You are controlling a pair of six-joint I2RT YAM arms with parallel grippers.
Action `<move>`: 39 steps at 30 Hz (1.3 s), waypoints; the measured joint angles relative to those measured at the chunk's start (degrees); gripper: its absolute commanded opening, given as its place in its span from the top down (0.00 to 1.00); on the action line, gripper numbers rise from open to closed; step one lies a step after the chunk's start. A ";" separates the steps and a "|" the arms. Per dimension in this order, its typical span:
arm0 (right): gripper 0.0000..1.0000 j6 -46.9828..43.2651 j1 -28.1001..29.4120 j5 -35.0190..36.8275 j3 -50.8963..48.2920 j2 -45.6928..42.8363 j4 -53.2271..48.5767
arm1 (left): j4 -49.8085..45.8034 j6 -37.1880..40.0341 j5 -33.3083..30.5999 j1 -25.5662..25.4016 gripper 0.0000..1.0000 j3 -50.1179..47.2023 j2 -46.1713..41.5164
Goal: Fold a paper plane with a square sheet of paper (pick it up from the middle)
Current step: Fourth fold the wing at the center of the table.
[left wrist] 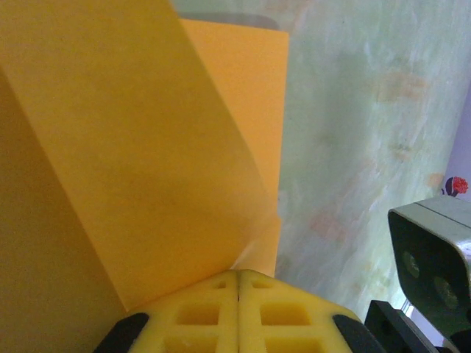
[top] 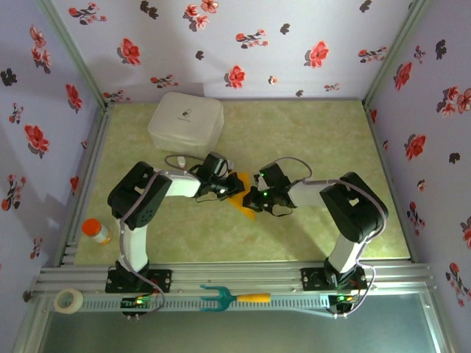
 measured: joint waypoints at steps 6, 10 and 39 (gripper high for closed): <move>0.98 0.92 -0.13 -0.17 -3.69 -1.01 6.05 | 0.00 0.00 0.07 0.00 0.93 0.00 0.00; 0.98 0.90 -0.26 -0.13 -4.92 -2.27 6.05 | -0.04 0.00 0.28 -0.24 0.93 0.00 0.00; 0.98 -0.68 -0.35 1.20 -6.86 -17.73 -8.57 | -0.02 0.00 0.68 -0.26 0.93 -0.02 0.09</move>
